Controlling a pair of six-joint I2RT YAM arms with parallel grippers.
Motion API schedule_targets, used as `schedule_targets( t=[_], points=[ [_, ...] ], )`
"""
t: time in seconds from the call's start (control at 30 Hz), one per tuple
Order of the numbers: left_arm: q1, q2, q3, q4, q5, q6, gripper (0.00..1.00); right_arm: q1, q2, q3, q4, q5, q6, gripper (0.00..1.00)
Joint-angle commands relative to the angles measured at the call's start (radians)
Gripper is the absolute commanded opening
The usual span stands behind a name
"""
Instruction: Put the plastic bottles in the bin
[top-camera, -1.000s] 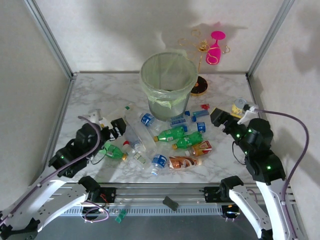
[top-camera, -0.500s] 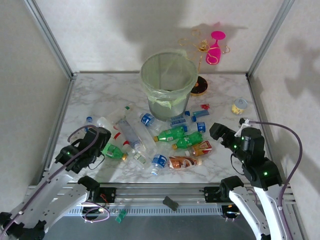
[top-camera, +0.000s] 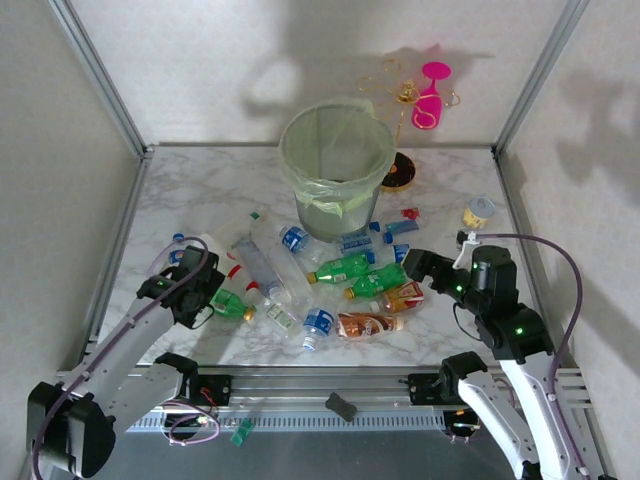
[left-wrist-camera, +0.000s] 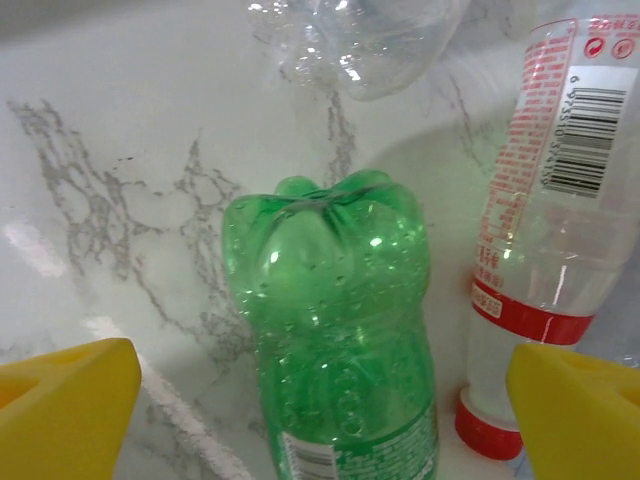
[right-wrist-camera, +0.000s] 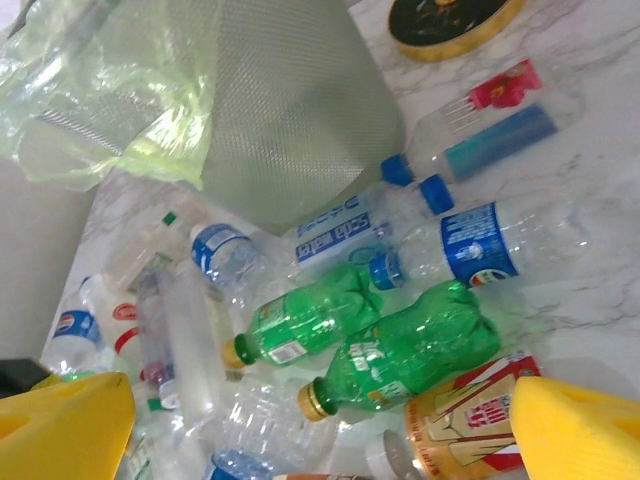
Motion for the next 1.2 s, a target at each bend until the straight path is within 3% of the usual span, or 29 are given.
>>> schedule_targets(
  t=[0.0,0.77,1.0,1.17],
  points=[
    [0.014,0.012,-0.030,0.064,0.024,0.021,0.91,0.004,0.004,-0.017,0.050,-0.076,-0.027,0.95],
    [0.015,0.083,-0.194,0.269,0.075,-0.019,0.72,0.004,0.125,0.174,-0.028,0.015,-0.120,0.94],
    [0.015,0.047,-0.188,0.226,0.053,-0.010,0.65,0.003,0.119,0.183,-0.023,0.003,-0.106,0.94],
    [0.015,-0.017,-0.155,0.174,0.038,0.003,0.57,0.004,0.098,0.197,-0.035,0.086,-0.074,0.98]
  ],
)
